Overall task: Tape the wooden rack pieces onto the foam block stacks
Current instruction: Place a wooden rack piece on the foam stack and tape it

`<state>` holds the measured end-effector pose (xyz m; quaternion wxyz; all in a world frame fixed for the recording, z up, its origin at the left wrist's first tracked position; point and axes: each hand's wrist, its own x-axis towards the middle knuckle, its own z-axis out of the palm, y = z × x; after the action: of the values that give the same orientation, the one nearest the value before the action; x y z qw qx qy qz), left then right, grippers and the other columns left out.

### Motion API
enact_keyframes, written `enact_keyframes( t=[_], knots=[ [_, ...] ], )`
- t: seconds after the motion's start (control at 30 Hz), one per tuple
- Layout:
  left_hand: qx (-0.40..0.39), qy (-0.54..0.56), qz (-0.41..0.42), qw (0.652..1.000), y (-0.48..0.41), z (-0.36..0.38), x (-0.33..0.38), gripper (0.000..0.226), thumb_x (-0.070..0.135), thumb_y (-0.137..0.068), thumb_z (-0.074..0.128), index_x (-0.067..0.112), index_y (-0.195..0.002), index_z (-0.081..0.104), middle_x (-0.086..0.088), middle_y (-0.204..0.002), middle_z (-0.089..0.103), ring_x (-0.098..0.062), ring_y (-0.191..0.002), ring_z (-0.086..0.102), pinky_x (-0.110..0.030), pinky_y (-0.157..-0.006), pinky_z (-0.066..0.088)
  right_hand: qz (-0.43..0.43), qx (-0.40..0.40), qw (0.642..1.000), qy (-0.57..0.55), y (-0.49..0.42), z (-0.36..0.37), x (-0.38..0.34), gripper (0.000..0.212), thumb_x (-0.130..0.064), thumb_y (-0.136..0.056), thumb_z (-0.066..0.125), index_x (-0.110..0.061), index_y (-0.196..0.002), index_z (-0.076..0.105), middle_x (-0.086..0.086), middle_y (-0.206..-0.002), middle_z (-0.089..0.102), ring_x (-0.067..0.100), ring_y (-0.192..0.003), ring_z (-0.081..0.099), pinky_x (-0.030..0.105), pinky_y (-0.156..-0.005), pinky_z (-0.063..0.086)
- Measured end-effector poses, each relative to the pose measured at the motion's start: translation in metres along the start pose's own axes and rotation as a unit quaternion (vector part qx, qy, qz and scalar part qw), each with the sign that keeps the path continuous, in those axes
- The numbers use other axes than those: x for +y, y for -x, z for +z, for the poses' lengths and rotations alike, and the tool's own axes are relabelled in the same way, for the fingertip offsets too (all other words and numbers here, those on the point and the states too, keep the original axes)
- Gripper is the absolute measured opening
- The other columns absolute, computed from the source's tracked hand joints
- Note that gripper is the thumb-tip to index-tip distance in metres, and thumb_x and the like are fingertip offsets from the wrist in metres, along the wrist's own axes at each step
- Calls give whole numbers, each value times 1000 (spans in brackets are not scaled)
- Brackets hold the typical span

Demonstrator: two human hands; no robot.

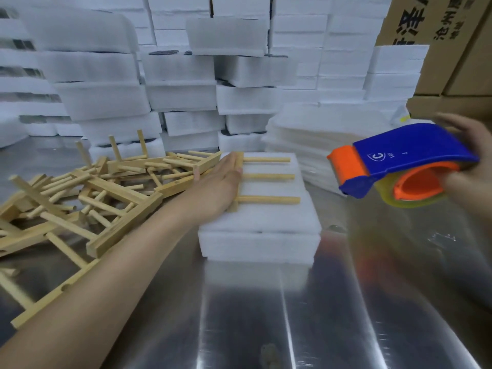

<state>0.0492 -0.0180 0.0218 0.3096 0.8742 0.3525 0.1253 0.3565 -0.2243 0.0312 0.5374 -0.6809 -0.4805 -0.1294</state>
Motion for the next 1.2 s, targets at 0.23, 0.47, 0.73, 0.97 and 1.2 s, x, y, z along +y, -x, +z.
enact_keyframes(
  t=[0.23,0.47,0.73,0.97,1.2],
  knots=[
    [6,-161,11,987,-14,-19,23,52,17,-99,33,11,-150,21,-4,-161,7,-16,-147,3,-45,-119,-4,24,-41,998,50,7,6,11,92,24,-69,57,-43,-131,48,-19,-105,64,4,-97,63,26,-86,50],
    [7,-187,115,976,-43,53,92,45,30,-104,23,13,-142,40,-10,-151,36,-27,-140,30,-35,-115,19,33,-32,998,34,7,5,14,86,22,-72,58,-39,-132,47,-33,-89,58,-5,-85,60,11,-76,46],
    [20,-223,80,971,-49,58,86,49,36,-104,17,10,-134,48,-7,-146,41,-24,-136,33,-35,-112,20,38,-68,996,44,8,-10,19,92,19,-71,57,-46,-135,43,-33,-99,59,-9,-89,60,8,-73,47],
    [34,-216,84,972,-51,57,84,46,38,-104,22,8,-122,52,-8,-138,47,-26,-127,40,-35,-102,29,36,-59,997,36,9,-12,23,83,27,-68,49,-28,-131,54,-9,-111,64,-14,-89,58,3,-75,44],
    [39,-193,90,976,-54,56,82,35,38,-101,32,14,-112,55,-4,-126,53,-28,-119,45,-33,-85,31,40,-38,998,12,10,-6,18,85,34,-66,44,-26,-124,56,-6,-112,63,-11,-93,60,5,-77,45]
  ],
)
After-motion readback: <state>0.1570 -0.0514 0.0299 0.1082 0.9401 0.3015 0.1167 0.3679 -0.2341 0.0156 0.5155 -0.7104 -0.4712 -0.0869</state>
